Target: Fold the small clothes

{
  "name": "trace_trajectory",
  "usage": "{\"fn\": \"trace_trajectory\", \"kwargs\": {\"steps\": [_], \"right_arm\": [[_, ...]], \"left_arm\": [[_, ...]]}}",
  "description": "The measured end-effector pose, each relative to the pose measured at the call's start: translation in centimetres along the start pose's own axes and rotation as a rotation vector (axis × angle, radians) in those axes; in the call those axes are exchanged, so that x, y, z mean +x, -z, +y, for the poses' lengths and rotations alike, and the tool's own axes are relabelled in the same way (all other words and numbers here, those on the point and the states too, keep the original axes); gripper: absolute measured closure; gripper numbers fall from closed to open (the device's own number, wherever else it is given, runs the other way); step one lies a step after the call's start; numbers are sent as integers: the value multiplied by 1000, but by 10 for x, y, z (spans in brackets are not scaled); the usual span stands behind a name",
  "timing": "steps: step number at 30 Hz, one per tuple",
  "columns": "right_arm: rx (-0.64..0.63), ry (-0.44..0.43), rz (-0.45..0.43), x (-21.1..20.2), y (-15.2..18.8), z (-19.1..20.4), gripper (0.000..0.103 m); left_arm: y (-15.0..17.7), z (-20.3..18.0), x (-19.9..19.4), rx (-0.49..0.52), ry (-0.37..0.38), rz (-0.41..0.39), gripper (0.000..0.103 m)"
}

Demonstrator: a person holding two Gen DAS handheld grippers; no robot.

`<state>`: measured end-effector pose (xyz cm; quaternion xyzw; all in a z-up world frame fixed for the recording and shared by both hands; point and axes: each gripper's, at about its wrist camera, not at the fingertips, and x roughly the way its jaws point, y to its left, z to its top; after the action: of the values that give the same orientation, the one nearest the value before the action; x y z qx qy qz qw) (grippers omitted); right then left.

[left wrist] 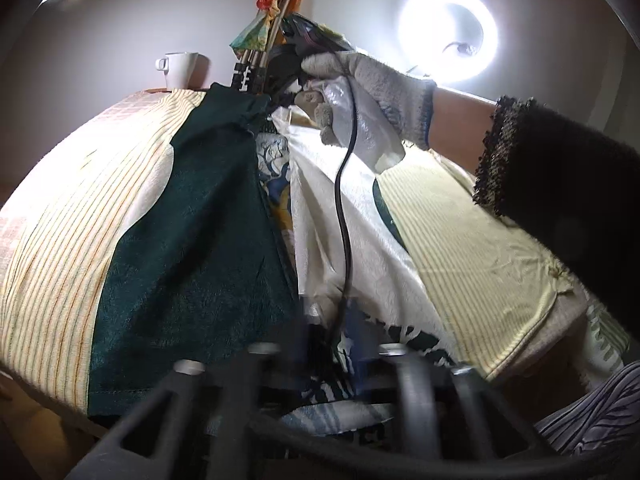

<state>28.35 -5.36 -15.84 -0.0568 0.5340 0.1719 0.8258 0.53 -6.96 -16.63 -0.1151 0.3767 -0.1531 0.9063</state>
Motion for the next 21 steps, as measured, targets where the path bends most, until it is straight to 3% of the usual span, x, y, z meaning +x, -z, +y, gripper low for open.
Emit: {"fn": "trace_trajectory", "kwargs": {"steps": [2, 4, 5, 9, 15, 21], "right_arm": [[-8, -3, 0, -7, 3, 1, 86], [-7, -11, -21, -23, 7, -1, 68], [-8, -2, -43, -35, 9, -3, 65], [34, -26, -113, -95, 16, -22, 64], [184, -116, -228, -210, 49, -69, 64], [222, -148, -308, -295, 139, -91, 64]], "left_arm": [[0, -1, -5, 3, -6, -12, 65], [-1, -3, -9, 20, -7, -12, 53], [-1, -3, -14, 36, -3, -16, 47], [3, -6, -35, 132, -21, -34, 38], [11, -6, -55, 293, -92, -31, 38], [12, 7, -69, 464, -235, -94, 40]]}}
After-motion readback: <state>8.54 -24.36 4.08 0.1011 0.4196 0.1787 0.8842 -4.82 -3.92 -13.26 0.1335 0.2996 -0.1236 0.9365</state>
